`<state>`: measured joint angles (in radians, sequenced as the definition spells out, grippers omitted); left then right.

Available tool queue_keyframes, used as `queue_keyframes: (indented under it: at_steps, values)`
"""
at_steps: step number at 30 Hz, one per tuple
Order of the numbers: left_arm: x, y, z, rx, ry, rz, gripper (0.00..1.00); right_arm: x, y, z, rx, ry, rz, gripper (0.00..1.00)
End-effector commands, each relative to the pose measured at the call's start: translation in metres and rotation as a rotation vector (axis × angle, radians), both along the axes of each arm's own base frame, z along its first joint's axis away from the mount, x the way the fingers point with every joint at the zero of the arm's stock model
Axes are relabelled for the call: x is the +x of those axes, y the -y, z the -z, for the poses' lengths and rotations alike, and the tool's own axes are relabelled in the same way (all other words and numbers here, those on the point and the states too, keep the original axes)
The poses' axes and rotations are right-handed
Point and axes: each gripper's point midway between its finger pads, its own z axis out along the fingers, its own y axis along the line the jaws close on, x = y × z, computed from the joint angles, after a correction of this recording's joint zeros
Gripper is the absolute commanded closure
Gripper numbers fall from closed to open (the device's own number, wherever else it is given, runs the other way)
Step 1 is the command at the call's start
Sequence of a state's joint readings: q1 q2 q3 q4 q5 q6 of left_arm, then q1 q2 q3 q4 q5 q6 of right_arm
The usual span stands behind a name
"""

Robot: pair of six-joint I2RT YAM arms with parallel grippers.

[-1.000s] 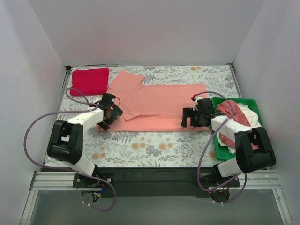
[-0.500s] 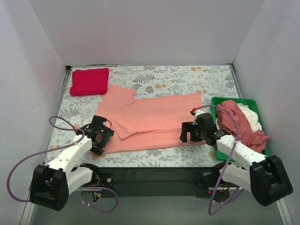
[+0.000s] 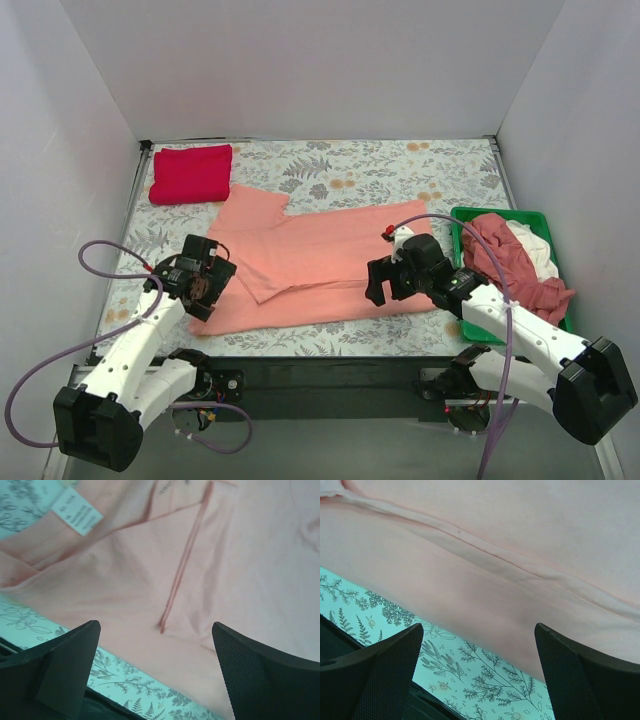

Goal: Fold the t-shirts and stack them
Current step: Fold the tshirt

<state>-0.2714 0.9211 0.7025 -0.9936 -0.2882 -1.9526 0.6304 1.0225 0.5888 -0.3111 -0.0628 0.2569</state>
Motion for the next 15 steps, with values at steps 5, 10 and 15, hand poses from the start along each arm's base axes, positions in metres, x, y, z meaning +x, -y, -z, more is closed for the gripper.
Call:
queue_keyframes:
  at_steps: [5,10,15]
  values:
    - [0.028,0.057,-0.015,-0.190,0.112,0.272,0.06,0.009,0.005,0.000,-0.011,0.011,0.106,0.02]
    - [0.018,0.087,0.011,-0.243,0.041,0.373,0.18,0.010,0.011,0.007,-0.035,0.005,0.145,0.02]
    - [0.013,0.093,0.031,-0.223,-0.025,0.382,0.42,0.011,0.013,0.010,-0.050,-0.003,0.156,0.02]
